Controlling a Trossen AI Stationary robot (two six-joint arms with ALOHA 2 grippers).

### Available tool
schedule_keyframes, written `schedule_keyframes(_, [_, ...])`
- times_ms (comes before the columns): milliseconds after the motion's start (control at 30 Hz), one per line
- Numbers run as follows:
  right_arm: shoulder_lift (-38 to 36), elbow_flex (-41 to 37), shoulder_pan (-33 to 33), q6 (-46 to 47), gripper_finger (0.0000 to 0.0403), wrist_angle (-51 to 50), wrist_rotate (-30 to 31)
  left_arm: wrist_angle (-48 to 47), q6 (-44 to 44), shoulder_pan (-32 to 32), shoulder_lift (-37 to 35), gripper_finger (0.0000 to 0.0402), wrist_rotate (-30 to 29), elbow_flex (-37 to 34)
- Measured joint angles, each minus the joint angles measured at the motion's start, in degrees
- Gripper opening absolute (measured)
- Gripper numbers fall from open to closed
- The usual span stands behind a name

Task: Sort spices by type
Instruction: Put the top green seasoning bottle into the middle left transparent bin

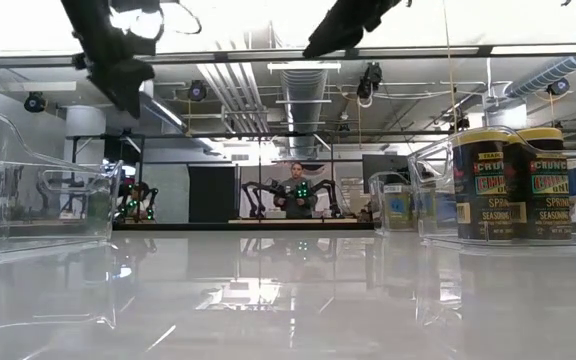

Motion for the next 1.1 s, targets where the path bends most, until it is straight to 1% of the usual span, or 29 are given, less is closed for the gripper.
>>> schedule_keyframes(67, [0.0, 0.0, 1.84, 1.7, 0.0285, -0.31, 0.04, 0.14, -4.55, 3.34, 0.82, 0.0233, 1.06, 0.0])
schedule_keyframes(133, [0.01, 0.0, 3.75, 3.54, 0.0288, -0.87, 0.1, 0.26, -4.05, 7.41, 1.78, 0.0233, 4.66, -0.02])
schedule_keyframes(200, [0.02, 0.0, 5.51, 5.82, 0.029, -1.53, 0.05, 0.63, -3.26, 12.05, 3.06, 0.0233, 10.9, -0.02])
schedule_keyframes(300, [0.02, 0.0, 8.21, 9.93, 0.0289, -2.49, 0.05, 1.57, -3.39, 18.87, 5.42, 0.0233, 23.27, -0.02])
schedule_keyframes(333, [0.02, -0.02, 9.08, 11.19, 0.0286, -2.92, 0.07, 1.35, -4.19, 20.47, 6.36, 0.0233, 25.3, -0.01])
schedule_keyframes(400, [0.02, -0.02, 10.78, 12.71, 0.0281, -3.53, 0.11, 0.41, -5.63, 22.33, 8.36, 0.0233, 25.47, 0.23])
schedule_keyframes(500, [0.02, -0.06, 13.29, 14.46, 0.0269, -4.84, 0.13, -1.08, -5.36, 22.68, 10.85, 0.0234, 22.96, 0.28])
schedule_keyframes(567, [0.02, -0.32, 14.85, 15.89, 0.0261, -4.91, 0.13, -2.02, -5.35, 22.64, 12.25, 0.0239, 22.72, 0.28])
schedule_keyframes(633, [0.02, -0.75, 16.41, 16.87, 0.0254, -5.01, 0.29, -2.21, -5.33, 22.64, 13.16, 0.0249, 22.66, 0.28])
schedule_keyframes(733, [0.04, -1.49, 18.65, 18.0, 0.0246, -5.04, 2.68, -2.28, -5.36, 22.89, 13.77, 0.027, 22.39, 0.28])
schedule_keyframes(900, [0.07, -2.63, 21.32, 20.0, 0.0247, -5.17, 3.15, -2.0, -5.9, 23.34, 13.75, 0.0308, 22.07, 0.28])
schedule_keyframes(1000, [0.07, -2.9, 22.51, 20.38, 0.0251, -5.14, 3.26, -1.77, -8.36, 23.36, 14.86, 0.0326, 21.75, 1.03])
schedule_keyframes(1100, [0.07, -2.92, 23.49, 20.42, 0.0255, -5.13, 4.64, -1.74, -12.45, 23.65, 17.46, 0.0334, 19.59, 2.84])
